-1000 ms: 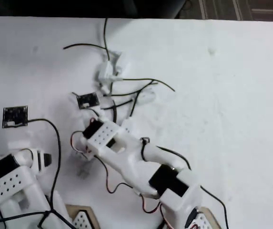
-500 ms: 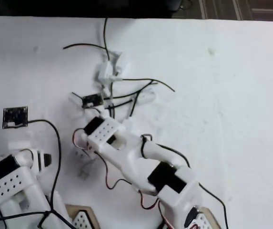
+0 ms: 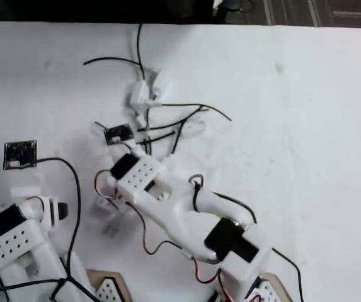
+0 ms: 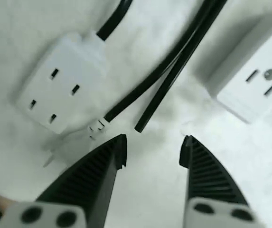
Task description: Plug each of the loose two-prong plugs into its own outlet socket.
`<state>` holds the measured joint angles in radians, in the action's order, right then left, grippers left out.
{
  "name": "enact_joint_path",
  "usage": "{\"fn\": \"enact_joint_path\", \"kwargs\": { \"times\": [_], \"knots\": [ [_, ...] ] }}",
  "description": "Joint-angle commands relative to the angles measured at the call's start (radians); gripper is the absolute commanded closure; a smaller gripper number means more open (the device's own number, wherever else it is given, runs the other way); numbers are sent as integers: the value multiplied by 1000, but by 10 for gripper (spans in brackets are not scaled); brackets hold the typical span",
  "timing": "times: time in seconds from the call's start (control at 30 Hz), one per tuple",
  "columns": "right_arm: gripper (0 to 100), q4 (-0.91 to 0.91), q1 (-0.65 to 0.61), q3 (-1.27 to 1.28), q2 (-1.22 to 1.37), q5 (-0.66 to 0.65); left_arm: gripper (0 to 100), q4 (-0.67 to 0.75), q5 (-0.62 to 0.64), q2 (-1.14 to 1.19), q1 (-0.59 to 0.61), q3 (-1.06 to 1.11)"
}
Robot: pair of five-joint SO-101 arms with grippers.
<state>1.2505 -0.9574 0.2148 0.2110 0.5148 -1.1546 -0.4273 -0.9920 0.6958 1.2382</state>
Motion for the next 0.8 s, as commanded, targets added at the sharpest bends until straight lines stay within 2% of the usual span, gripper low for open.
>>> {"fn": "enact_joint_path", "kwargs": {
  "times": [0.0,0.2,0.5,0.77],
  "knots": [
    [820,-10,2,-12,-62,-12,740,17,3,-19,7,-5],
    [866,-153,2,-11,-24,-6,740,17,3,-19,7,-5],
    [876,-200,-33,-25,111,-2,740,18,3,-19,7,-5],
    [880,-191,-7,-23,194,-2,740,18,3,-19,7,-5]
  ]
}}
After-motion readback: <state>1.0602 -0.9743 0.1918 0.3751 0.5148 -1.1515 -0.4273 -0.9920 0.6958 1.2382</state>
